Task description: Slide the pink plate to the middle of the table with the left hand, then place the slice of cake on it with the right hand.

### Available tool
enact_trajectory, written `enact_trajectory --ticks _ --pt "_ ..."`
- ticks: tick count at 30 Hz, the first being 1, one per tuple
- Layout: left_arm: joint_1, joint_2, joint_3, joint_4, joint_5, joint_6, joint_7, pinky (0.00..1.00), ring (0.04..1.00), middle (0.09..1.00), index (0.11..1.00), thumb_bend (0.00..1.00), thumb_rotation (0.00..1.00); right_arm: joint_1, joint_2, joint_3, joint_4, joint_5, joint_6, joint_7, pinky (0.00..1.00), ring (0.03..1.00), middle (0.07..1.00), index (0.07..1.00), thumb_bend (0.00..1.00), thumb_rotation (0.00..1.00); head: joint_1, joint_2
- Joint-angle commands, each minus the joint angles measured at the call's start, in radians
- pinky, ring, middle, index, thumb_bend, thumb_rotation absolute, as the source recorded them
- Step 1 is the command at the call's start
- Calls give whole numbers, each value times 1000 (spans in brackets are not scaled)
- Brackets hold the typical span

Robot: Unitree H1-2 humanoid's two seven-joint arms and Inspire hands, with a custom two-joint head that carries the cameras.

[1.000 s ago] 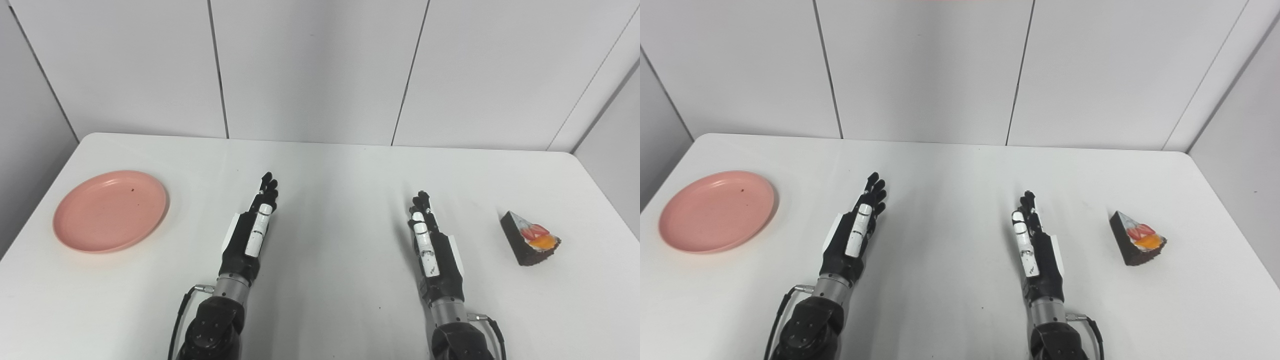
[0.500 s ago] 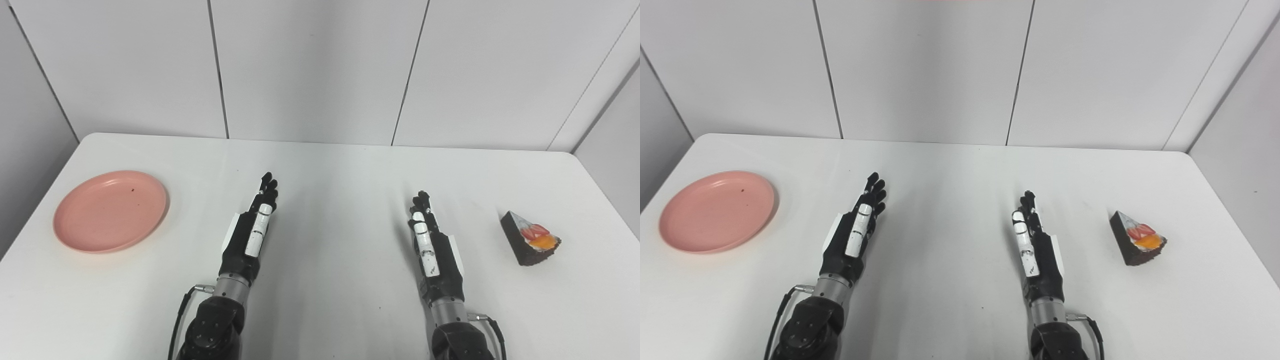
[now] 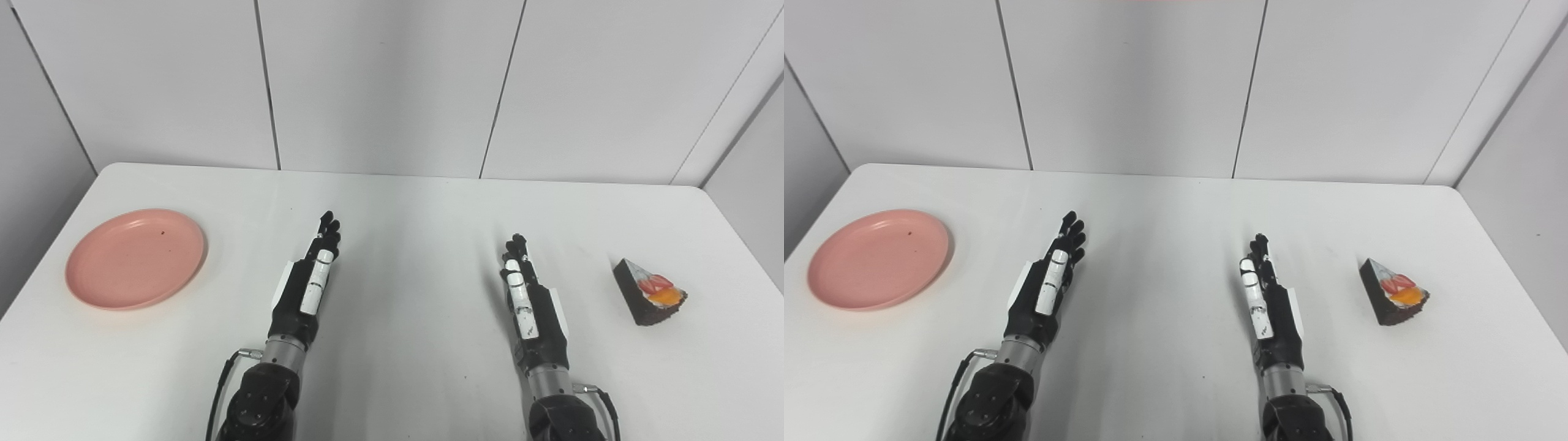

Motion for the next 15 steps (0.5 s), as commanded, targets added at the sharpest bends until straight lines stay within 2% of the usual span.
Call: enact_trajectory --ticks 1,15 --pt "45 0 0 30 -2 -7 -1 1000 1000 1000 1000 662 1000 -21 2 -4 -24 2 -12 -1 1000 990 982 1000 561 892 0 0" --pt "41 4 0 38 -5 -13 -8 1000 1000 1000 1000 677 1000 -19 0 -2 -27 12 -14 4 1000 995 985 1000 555 886 1 1"
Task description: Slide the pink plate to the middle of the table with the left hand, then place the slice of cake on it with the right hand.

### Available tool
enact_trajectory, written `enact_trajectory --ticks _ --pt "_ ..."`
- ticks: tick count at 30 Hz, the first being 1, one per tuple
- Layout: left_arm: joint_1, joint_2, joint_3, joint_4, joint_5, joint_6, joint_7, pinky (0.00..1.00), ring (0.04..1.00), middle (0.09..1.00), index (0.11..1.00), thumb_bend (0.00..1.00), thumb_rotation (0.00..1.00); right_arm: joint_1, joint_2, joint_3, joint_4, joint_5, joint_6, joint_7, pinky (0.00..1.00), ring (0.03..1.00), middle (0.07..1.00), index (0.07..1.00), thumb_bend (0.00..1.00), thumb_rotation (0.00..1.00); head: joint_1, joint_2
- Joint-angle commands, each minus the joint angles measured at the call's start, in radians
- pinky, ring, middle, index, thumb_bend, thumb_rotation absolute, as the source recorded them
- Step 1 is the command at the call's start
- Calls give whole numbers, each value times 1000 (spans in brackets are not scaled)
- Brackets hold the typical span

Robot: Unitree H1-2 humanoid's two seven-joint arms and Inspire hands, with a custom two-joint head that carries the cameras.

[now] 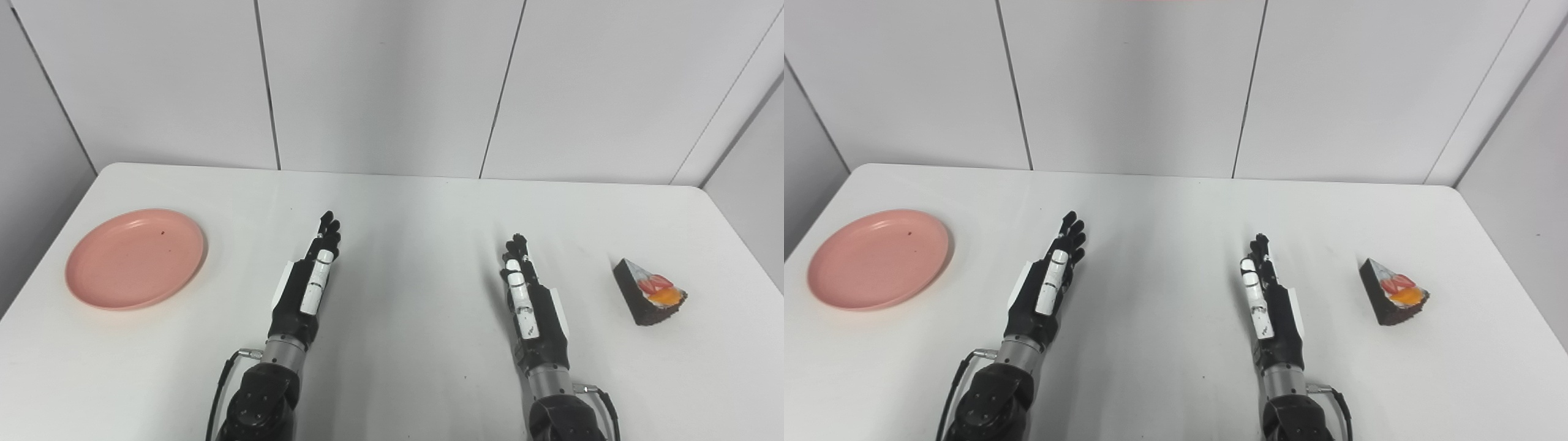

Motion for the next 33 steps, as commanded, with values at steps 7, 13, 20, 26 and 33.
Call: enact_trajectory --ticks 7,13,20,26,33 --pt "43 3 -1 40 5 -24 1 1000 1000 1000 1000 673 1000 -19 1 -3 -31 1 -8 2 1000 999 985 1000 556 884 1 0" --pt "43 4 -1 40 -1 -25 -4 1000 1000 1000 1000 678 1000 -20 0 -2 -26 -2 -12 2 1000 999 986 1000 570 890 1 0" --pt "45 2 0 31 -2 -10 -3 1000 1000 1000 1000 680 1000 -19 1 -3 -24 3 -17 3 1000 996 985 1000 560 886 0 0" --pt "43 3 0 38 -2 -21 -3 1000 1000 1000 1000 673 1000 -19 1 -2 -28 4 -7 3 1000 1000 986 1000 572 880 0 0" --pt "44 1 1 33 -4 -12 -3 1000 1000 1000 1000 665 1000 -19 2 -2 -27 0 -12 -2 1000 996 985 1000 560 875 -1 0"
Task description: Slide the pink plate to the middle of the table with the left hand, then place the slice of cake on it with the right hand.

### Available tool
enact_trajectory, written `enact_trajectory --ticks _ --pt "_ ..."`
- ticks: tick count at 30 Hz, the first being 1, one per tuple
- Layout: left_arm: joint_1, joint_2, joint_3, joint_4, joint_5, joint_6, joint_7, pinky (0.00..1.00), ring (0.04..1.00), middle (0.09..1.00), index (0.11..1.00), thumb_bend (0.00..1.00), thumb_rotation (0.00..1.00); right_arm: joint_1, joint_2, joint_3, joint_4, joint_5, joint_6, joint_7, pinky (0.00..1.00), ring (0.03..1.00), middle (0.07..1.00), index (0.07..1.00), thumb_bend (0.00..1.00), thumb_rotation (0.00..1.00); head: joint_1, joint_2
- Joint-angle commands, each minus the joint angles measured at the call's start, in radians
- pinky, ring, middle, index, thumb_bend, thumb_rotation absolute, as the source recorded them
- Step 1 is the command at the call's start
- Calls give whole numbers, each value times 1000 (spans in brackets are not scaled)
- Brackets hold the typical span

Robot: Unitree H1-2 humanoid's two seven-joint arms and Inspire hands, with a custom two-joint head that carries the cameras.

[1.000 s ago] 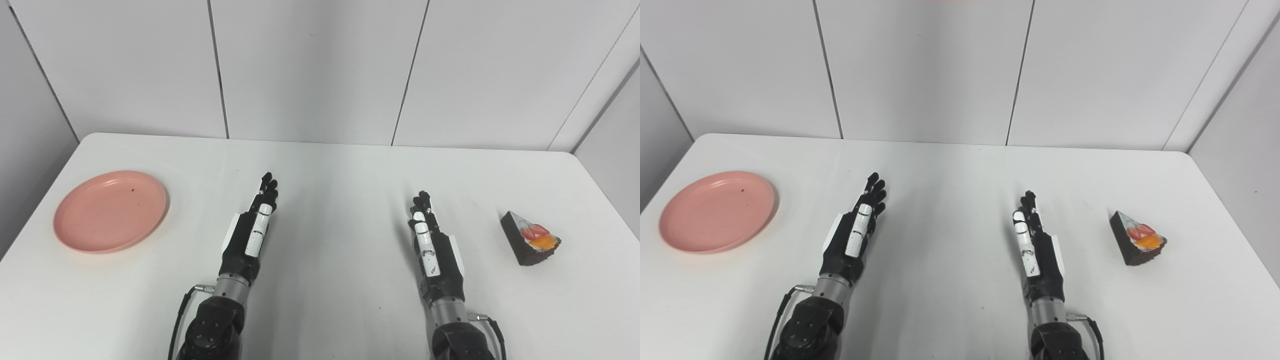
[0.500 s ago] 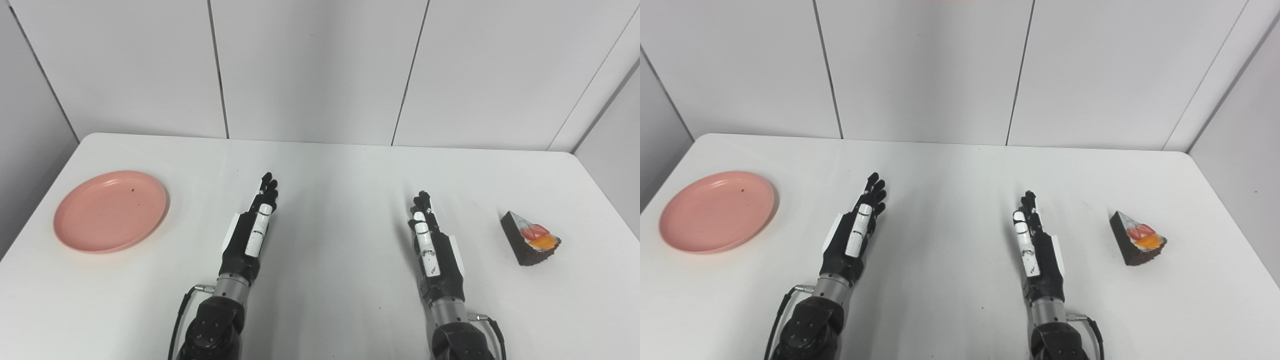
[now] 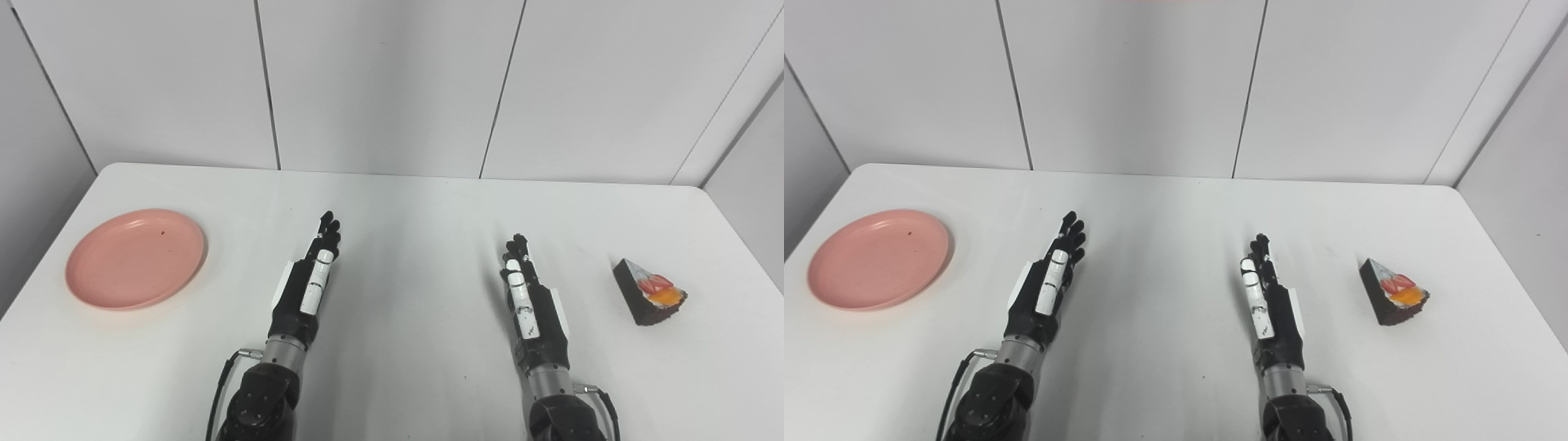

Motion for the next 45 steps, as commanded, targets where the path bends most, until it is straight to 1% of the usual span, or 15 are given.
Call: enact_trajectory --ticks 1,4,10,12,22,25,33,37,38,39,40,42,43,44,45 --pt "44 1 1 32 -6 -14 -4 1000 1000 1000 1000 663 1000 -19 2 -2 -28 -8 -12 -2 1000 996 985 1000 559 876 1 -1" --pt "43 2 1 37 -6 -22 -5 1000 1000 1000 1000 662 1000 -18 3 -2 -33 -9 -4 -4 1000 995 983 1000 559 882 1 -1" --pt "44 2 1 31 -7 -10 -7 1000 1000 1000 1000 658 1000 -21 -1 -2 -24 -9 -13 1 1000 997 986 1000 565 897 2 -1" --pt "44 3 1 32 -7 -10 -7 1000 1000 1000 1000 665 1000 -21 2 -4 -25 -4 -13 1 1000 996 985 1000 556 878 1 -2" --pt "46 4 -2 24 2 -5 -3 1000 1000 1000 1000 666 1000 -22 -2 0 -25 -24 -10 -1 1000 1000 989 1000 572 897 2 -3" --pt "45 3 0 27 -4 -2 -5 1000 1000 1000 1000 673 1000 -21 1 -4 -24 -16 -13 0 1000 998 985 1000 577 872 1 -3" --pt "42 3 -1 33 -1 -9 -4 1000 1000 1000 1000 675 1000 -21 3 -4 -31 -15 -2 -2 1000 1000 985 1000 577 880 2 -3" --pt "37 -1 2 48 -4 -17 -1 1000 1000 1000 1000 678 1000 -21 -1 -7 -20 -6 -13 6 1000 999 984 1000 575 877 33 -17" --pt "30 0 5 49 -6 -11 0 1000 1000 1000 1000 685 1000 -21 -6 -8 -16 -2 -18 11 1000 1000 987 1000 581 878 74 -31" --pt "25 1 8 49 -8 -7 0 1000 1000 1000 1000 695 1000 -21 -10 -9 -13 1 -22 14 1000 1000 986 1000 583 879 74 -31" --pt "13 -8 28 59 -23 -20 18 1000 1000 1000 1000 700 1000 -21 -15 -11 -9 7 -29 19 1000 1000 986 1000 584 879 109 -43" --pt "-6 -19 56 72 -39 -44 38 1000 998 1000 1000 700 962 -20 -23 -14 -3 17 -36 26 1000 1000 988 1000 572 874 134 -51" --pt "-21 -9 59 73 -35 -49 33 1000 1000 1000 1000 703 980 -20 -28 -16 0 22 -35 29 1000 1000 993 1000 560 877 153 -58" --pt "-36 2 58 77 -24 -55 28 1000 1000 1000 1000 705 984 -20 -35 -19 4 28 -37 33 1000 1000 994 1000 556 878 194 -72" --pt "-51 12 62 82 -22 -63 25 1000 1000 1000 1000 715 992 -20 -41 -21 10 30 -41 35 1000 1000 995 1000 549 879 194 -72"
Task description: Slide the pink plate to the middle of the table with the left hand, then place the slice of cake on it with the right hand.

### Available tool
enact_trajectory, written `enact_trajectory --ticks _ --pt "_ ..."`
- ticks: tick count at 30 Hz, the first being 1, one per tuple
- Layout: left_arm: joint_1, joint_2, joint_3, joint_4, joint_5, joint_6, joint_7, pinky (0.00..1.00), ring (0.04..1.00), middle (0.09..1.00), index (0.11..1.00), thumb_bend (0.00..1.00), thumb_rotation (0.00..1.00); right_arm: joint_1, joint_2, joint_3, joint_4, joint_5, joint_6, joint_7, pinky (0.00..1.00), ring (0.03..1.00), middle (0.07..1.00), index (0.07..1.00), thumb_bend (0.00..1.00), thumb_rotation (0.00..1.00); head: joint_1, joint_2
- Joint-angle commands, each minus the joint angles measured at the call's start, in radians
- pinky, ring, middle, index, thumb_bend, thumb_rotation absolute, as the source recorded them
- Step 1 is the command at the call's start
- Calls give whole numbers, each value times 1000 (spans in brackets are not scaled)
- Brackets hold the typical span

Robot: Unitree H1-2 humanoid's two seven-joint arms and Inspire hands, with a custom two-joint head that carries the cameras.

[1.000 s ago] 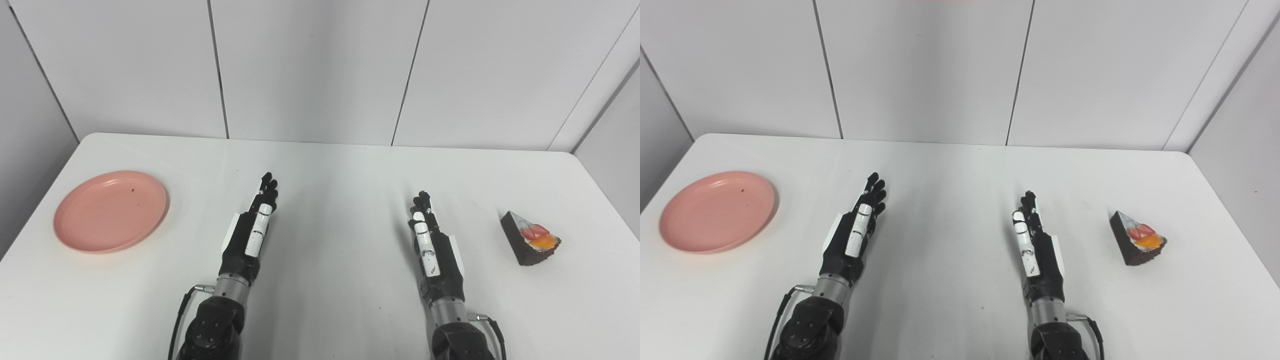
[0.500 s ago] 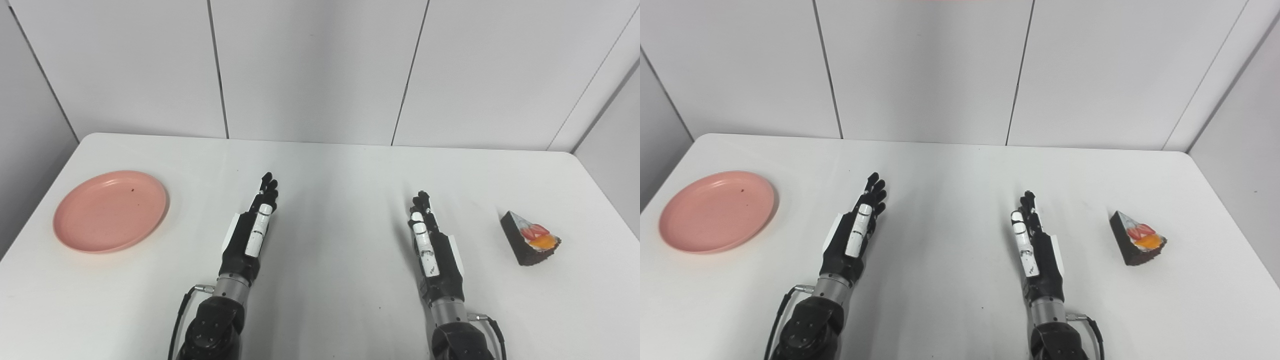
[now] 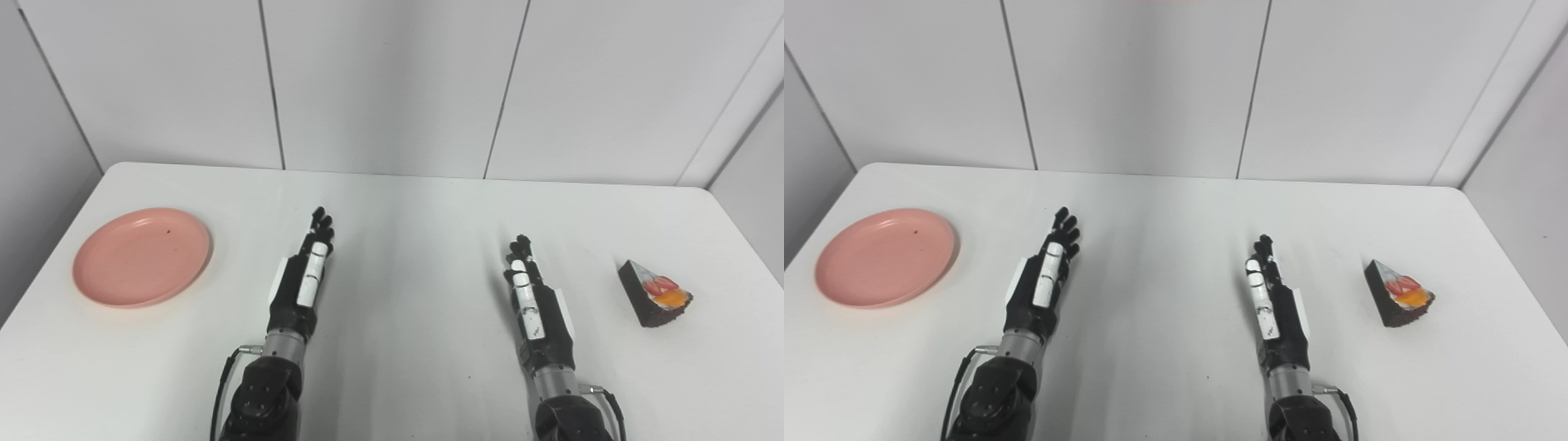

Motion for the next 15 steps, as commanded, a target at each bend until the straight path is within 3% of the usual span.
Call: enact_trajectory --ticks 1,5,8,12,15 --pt "-16 32 9 37 14 -59 5 1000 1000 1000 1000 722 997 -17 -25 -16 9 15 -49 20 1000 996 995 1000 549 882 31 -11" --pt "-83 78 42 64 14 -93 28 1000 992 1000 1000 751 1000 -23 -47 -21 40 35 -63 45 1000 999 1000 1000 611 895 110 -43" --pt "-124 99 76 76 10 -108 54 957 944 952 969 777 1000 -19 -59 -29 44 39 -74 46 1000 1000 1000 1000 567 907 147 -62" --pt "-148 134 122 39 -8 -41 73 869 863 867 878 797 1000 -24 -61 -46 78 49 -117 42 1000 995 997 1000 553 870 173 -77" --pt "-158 164 164 24 -9 -26 106 803 795 792 798 773 1000 -23 -64 -49 79 48 -118 44 1000 989 998 1000 540 882 183 -83"
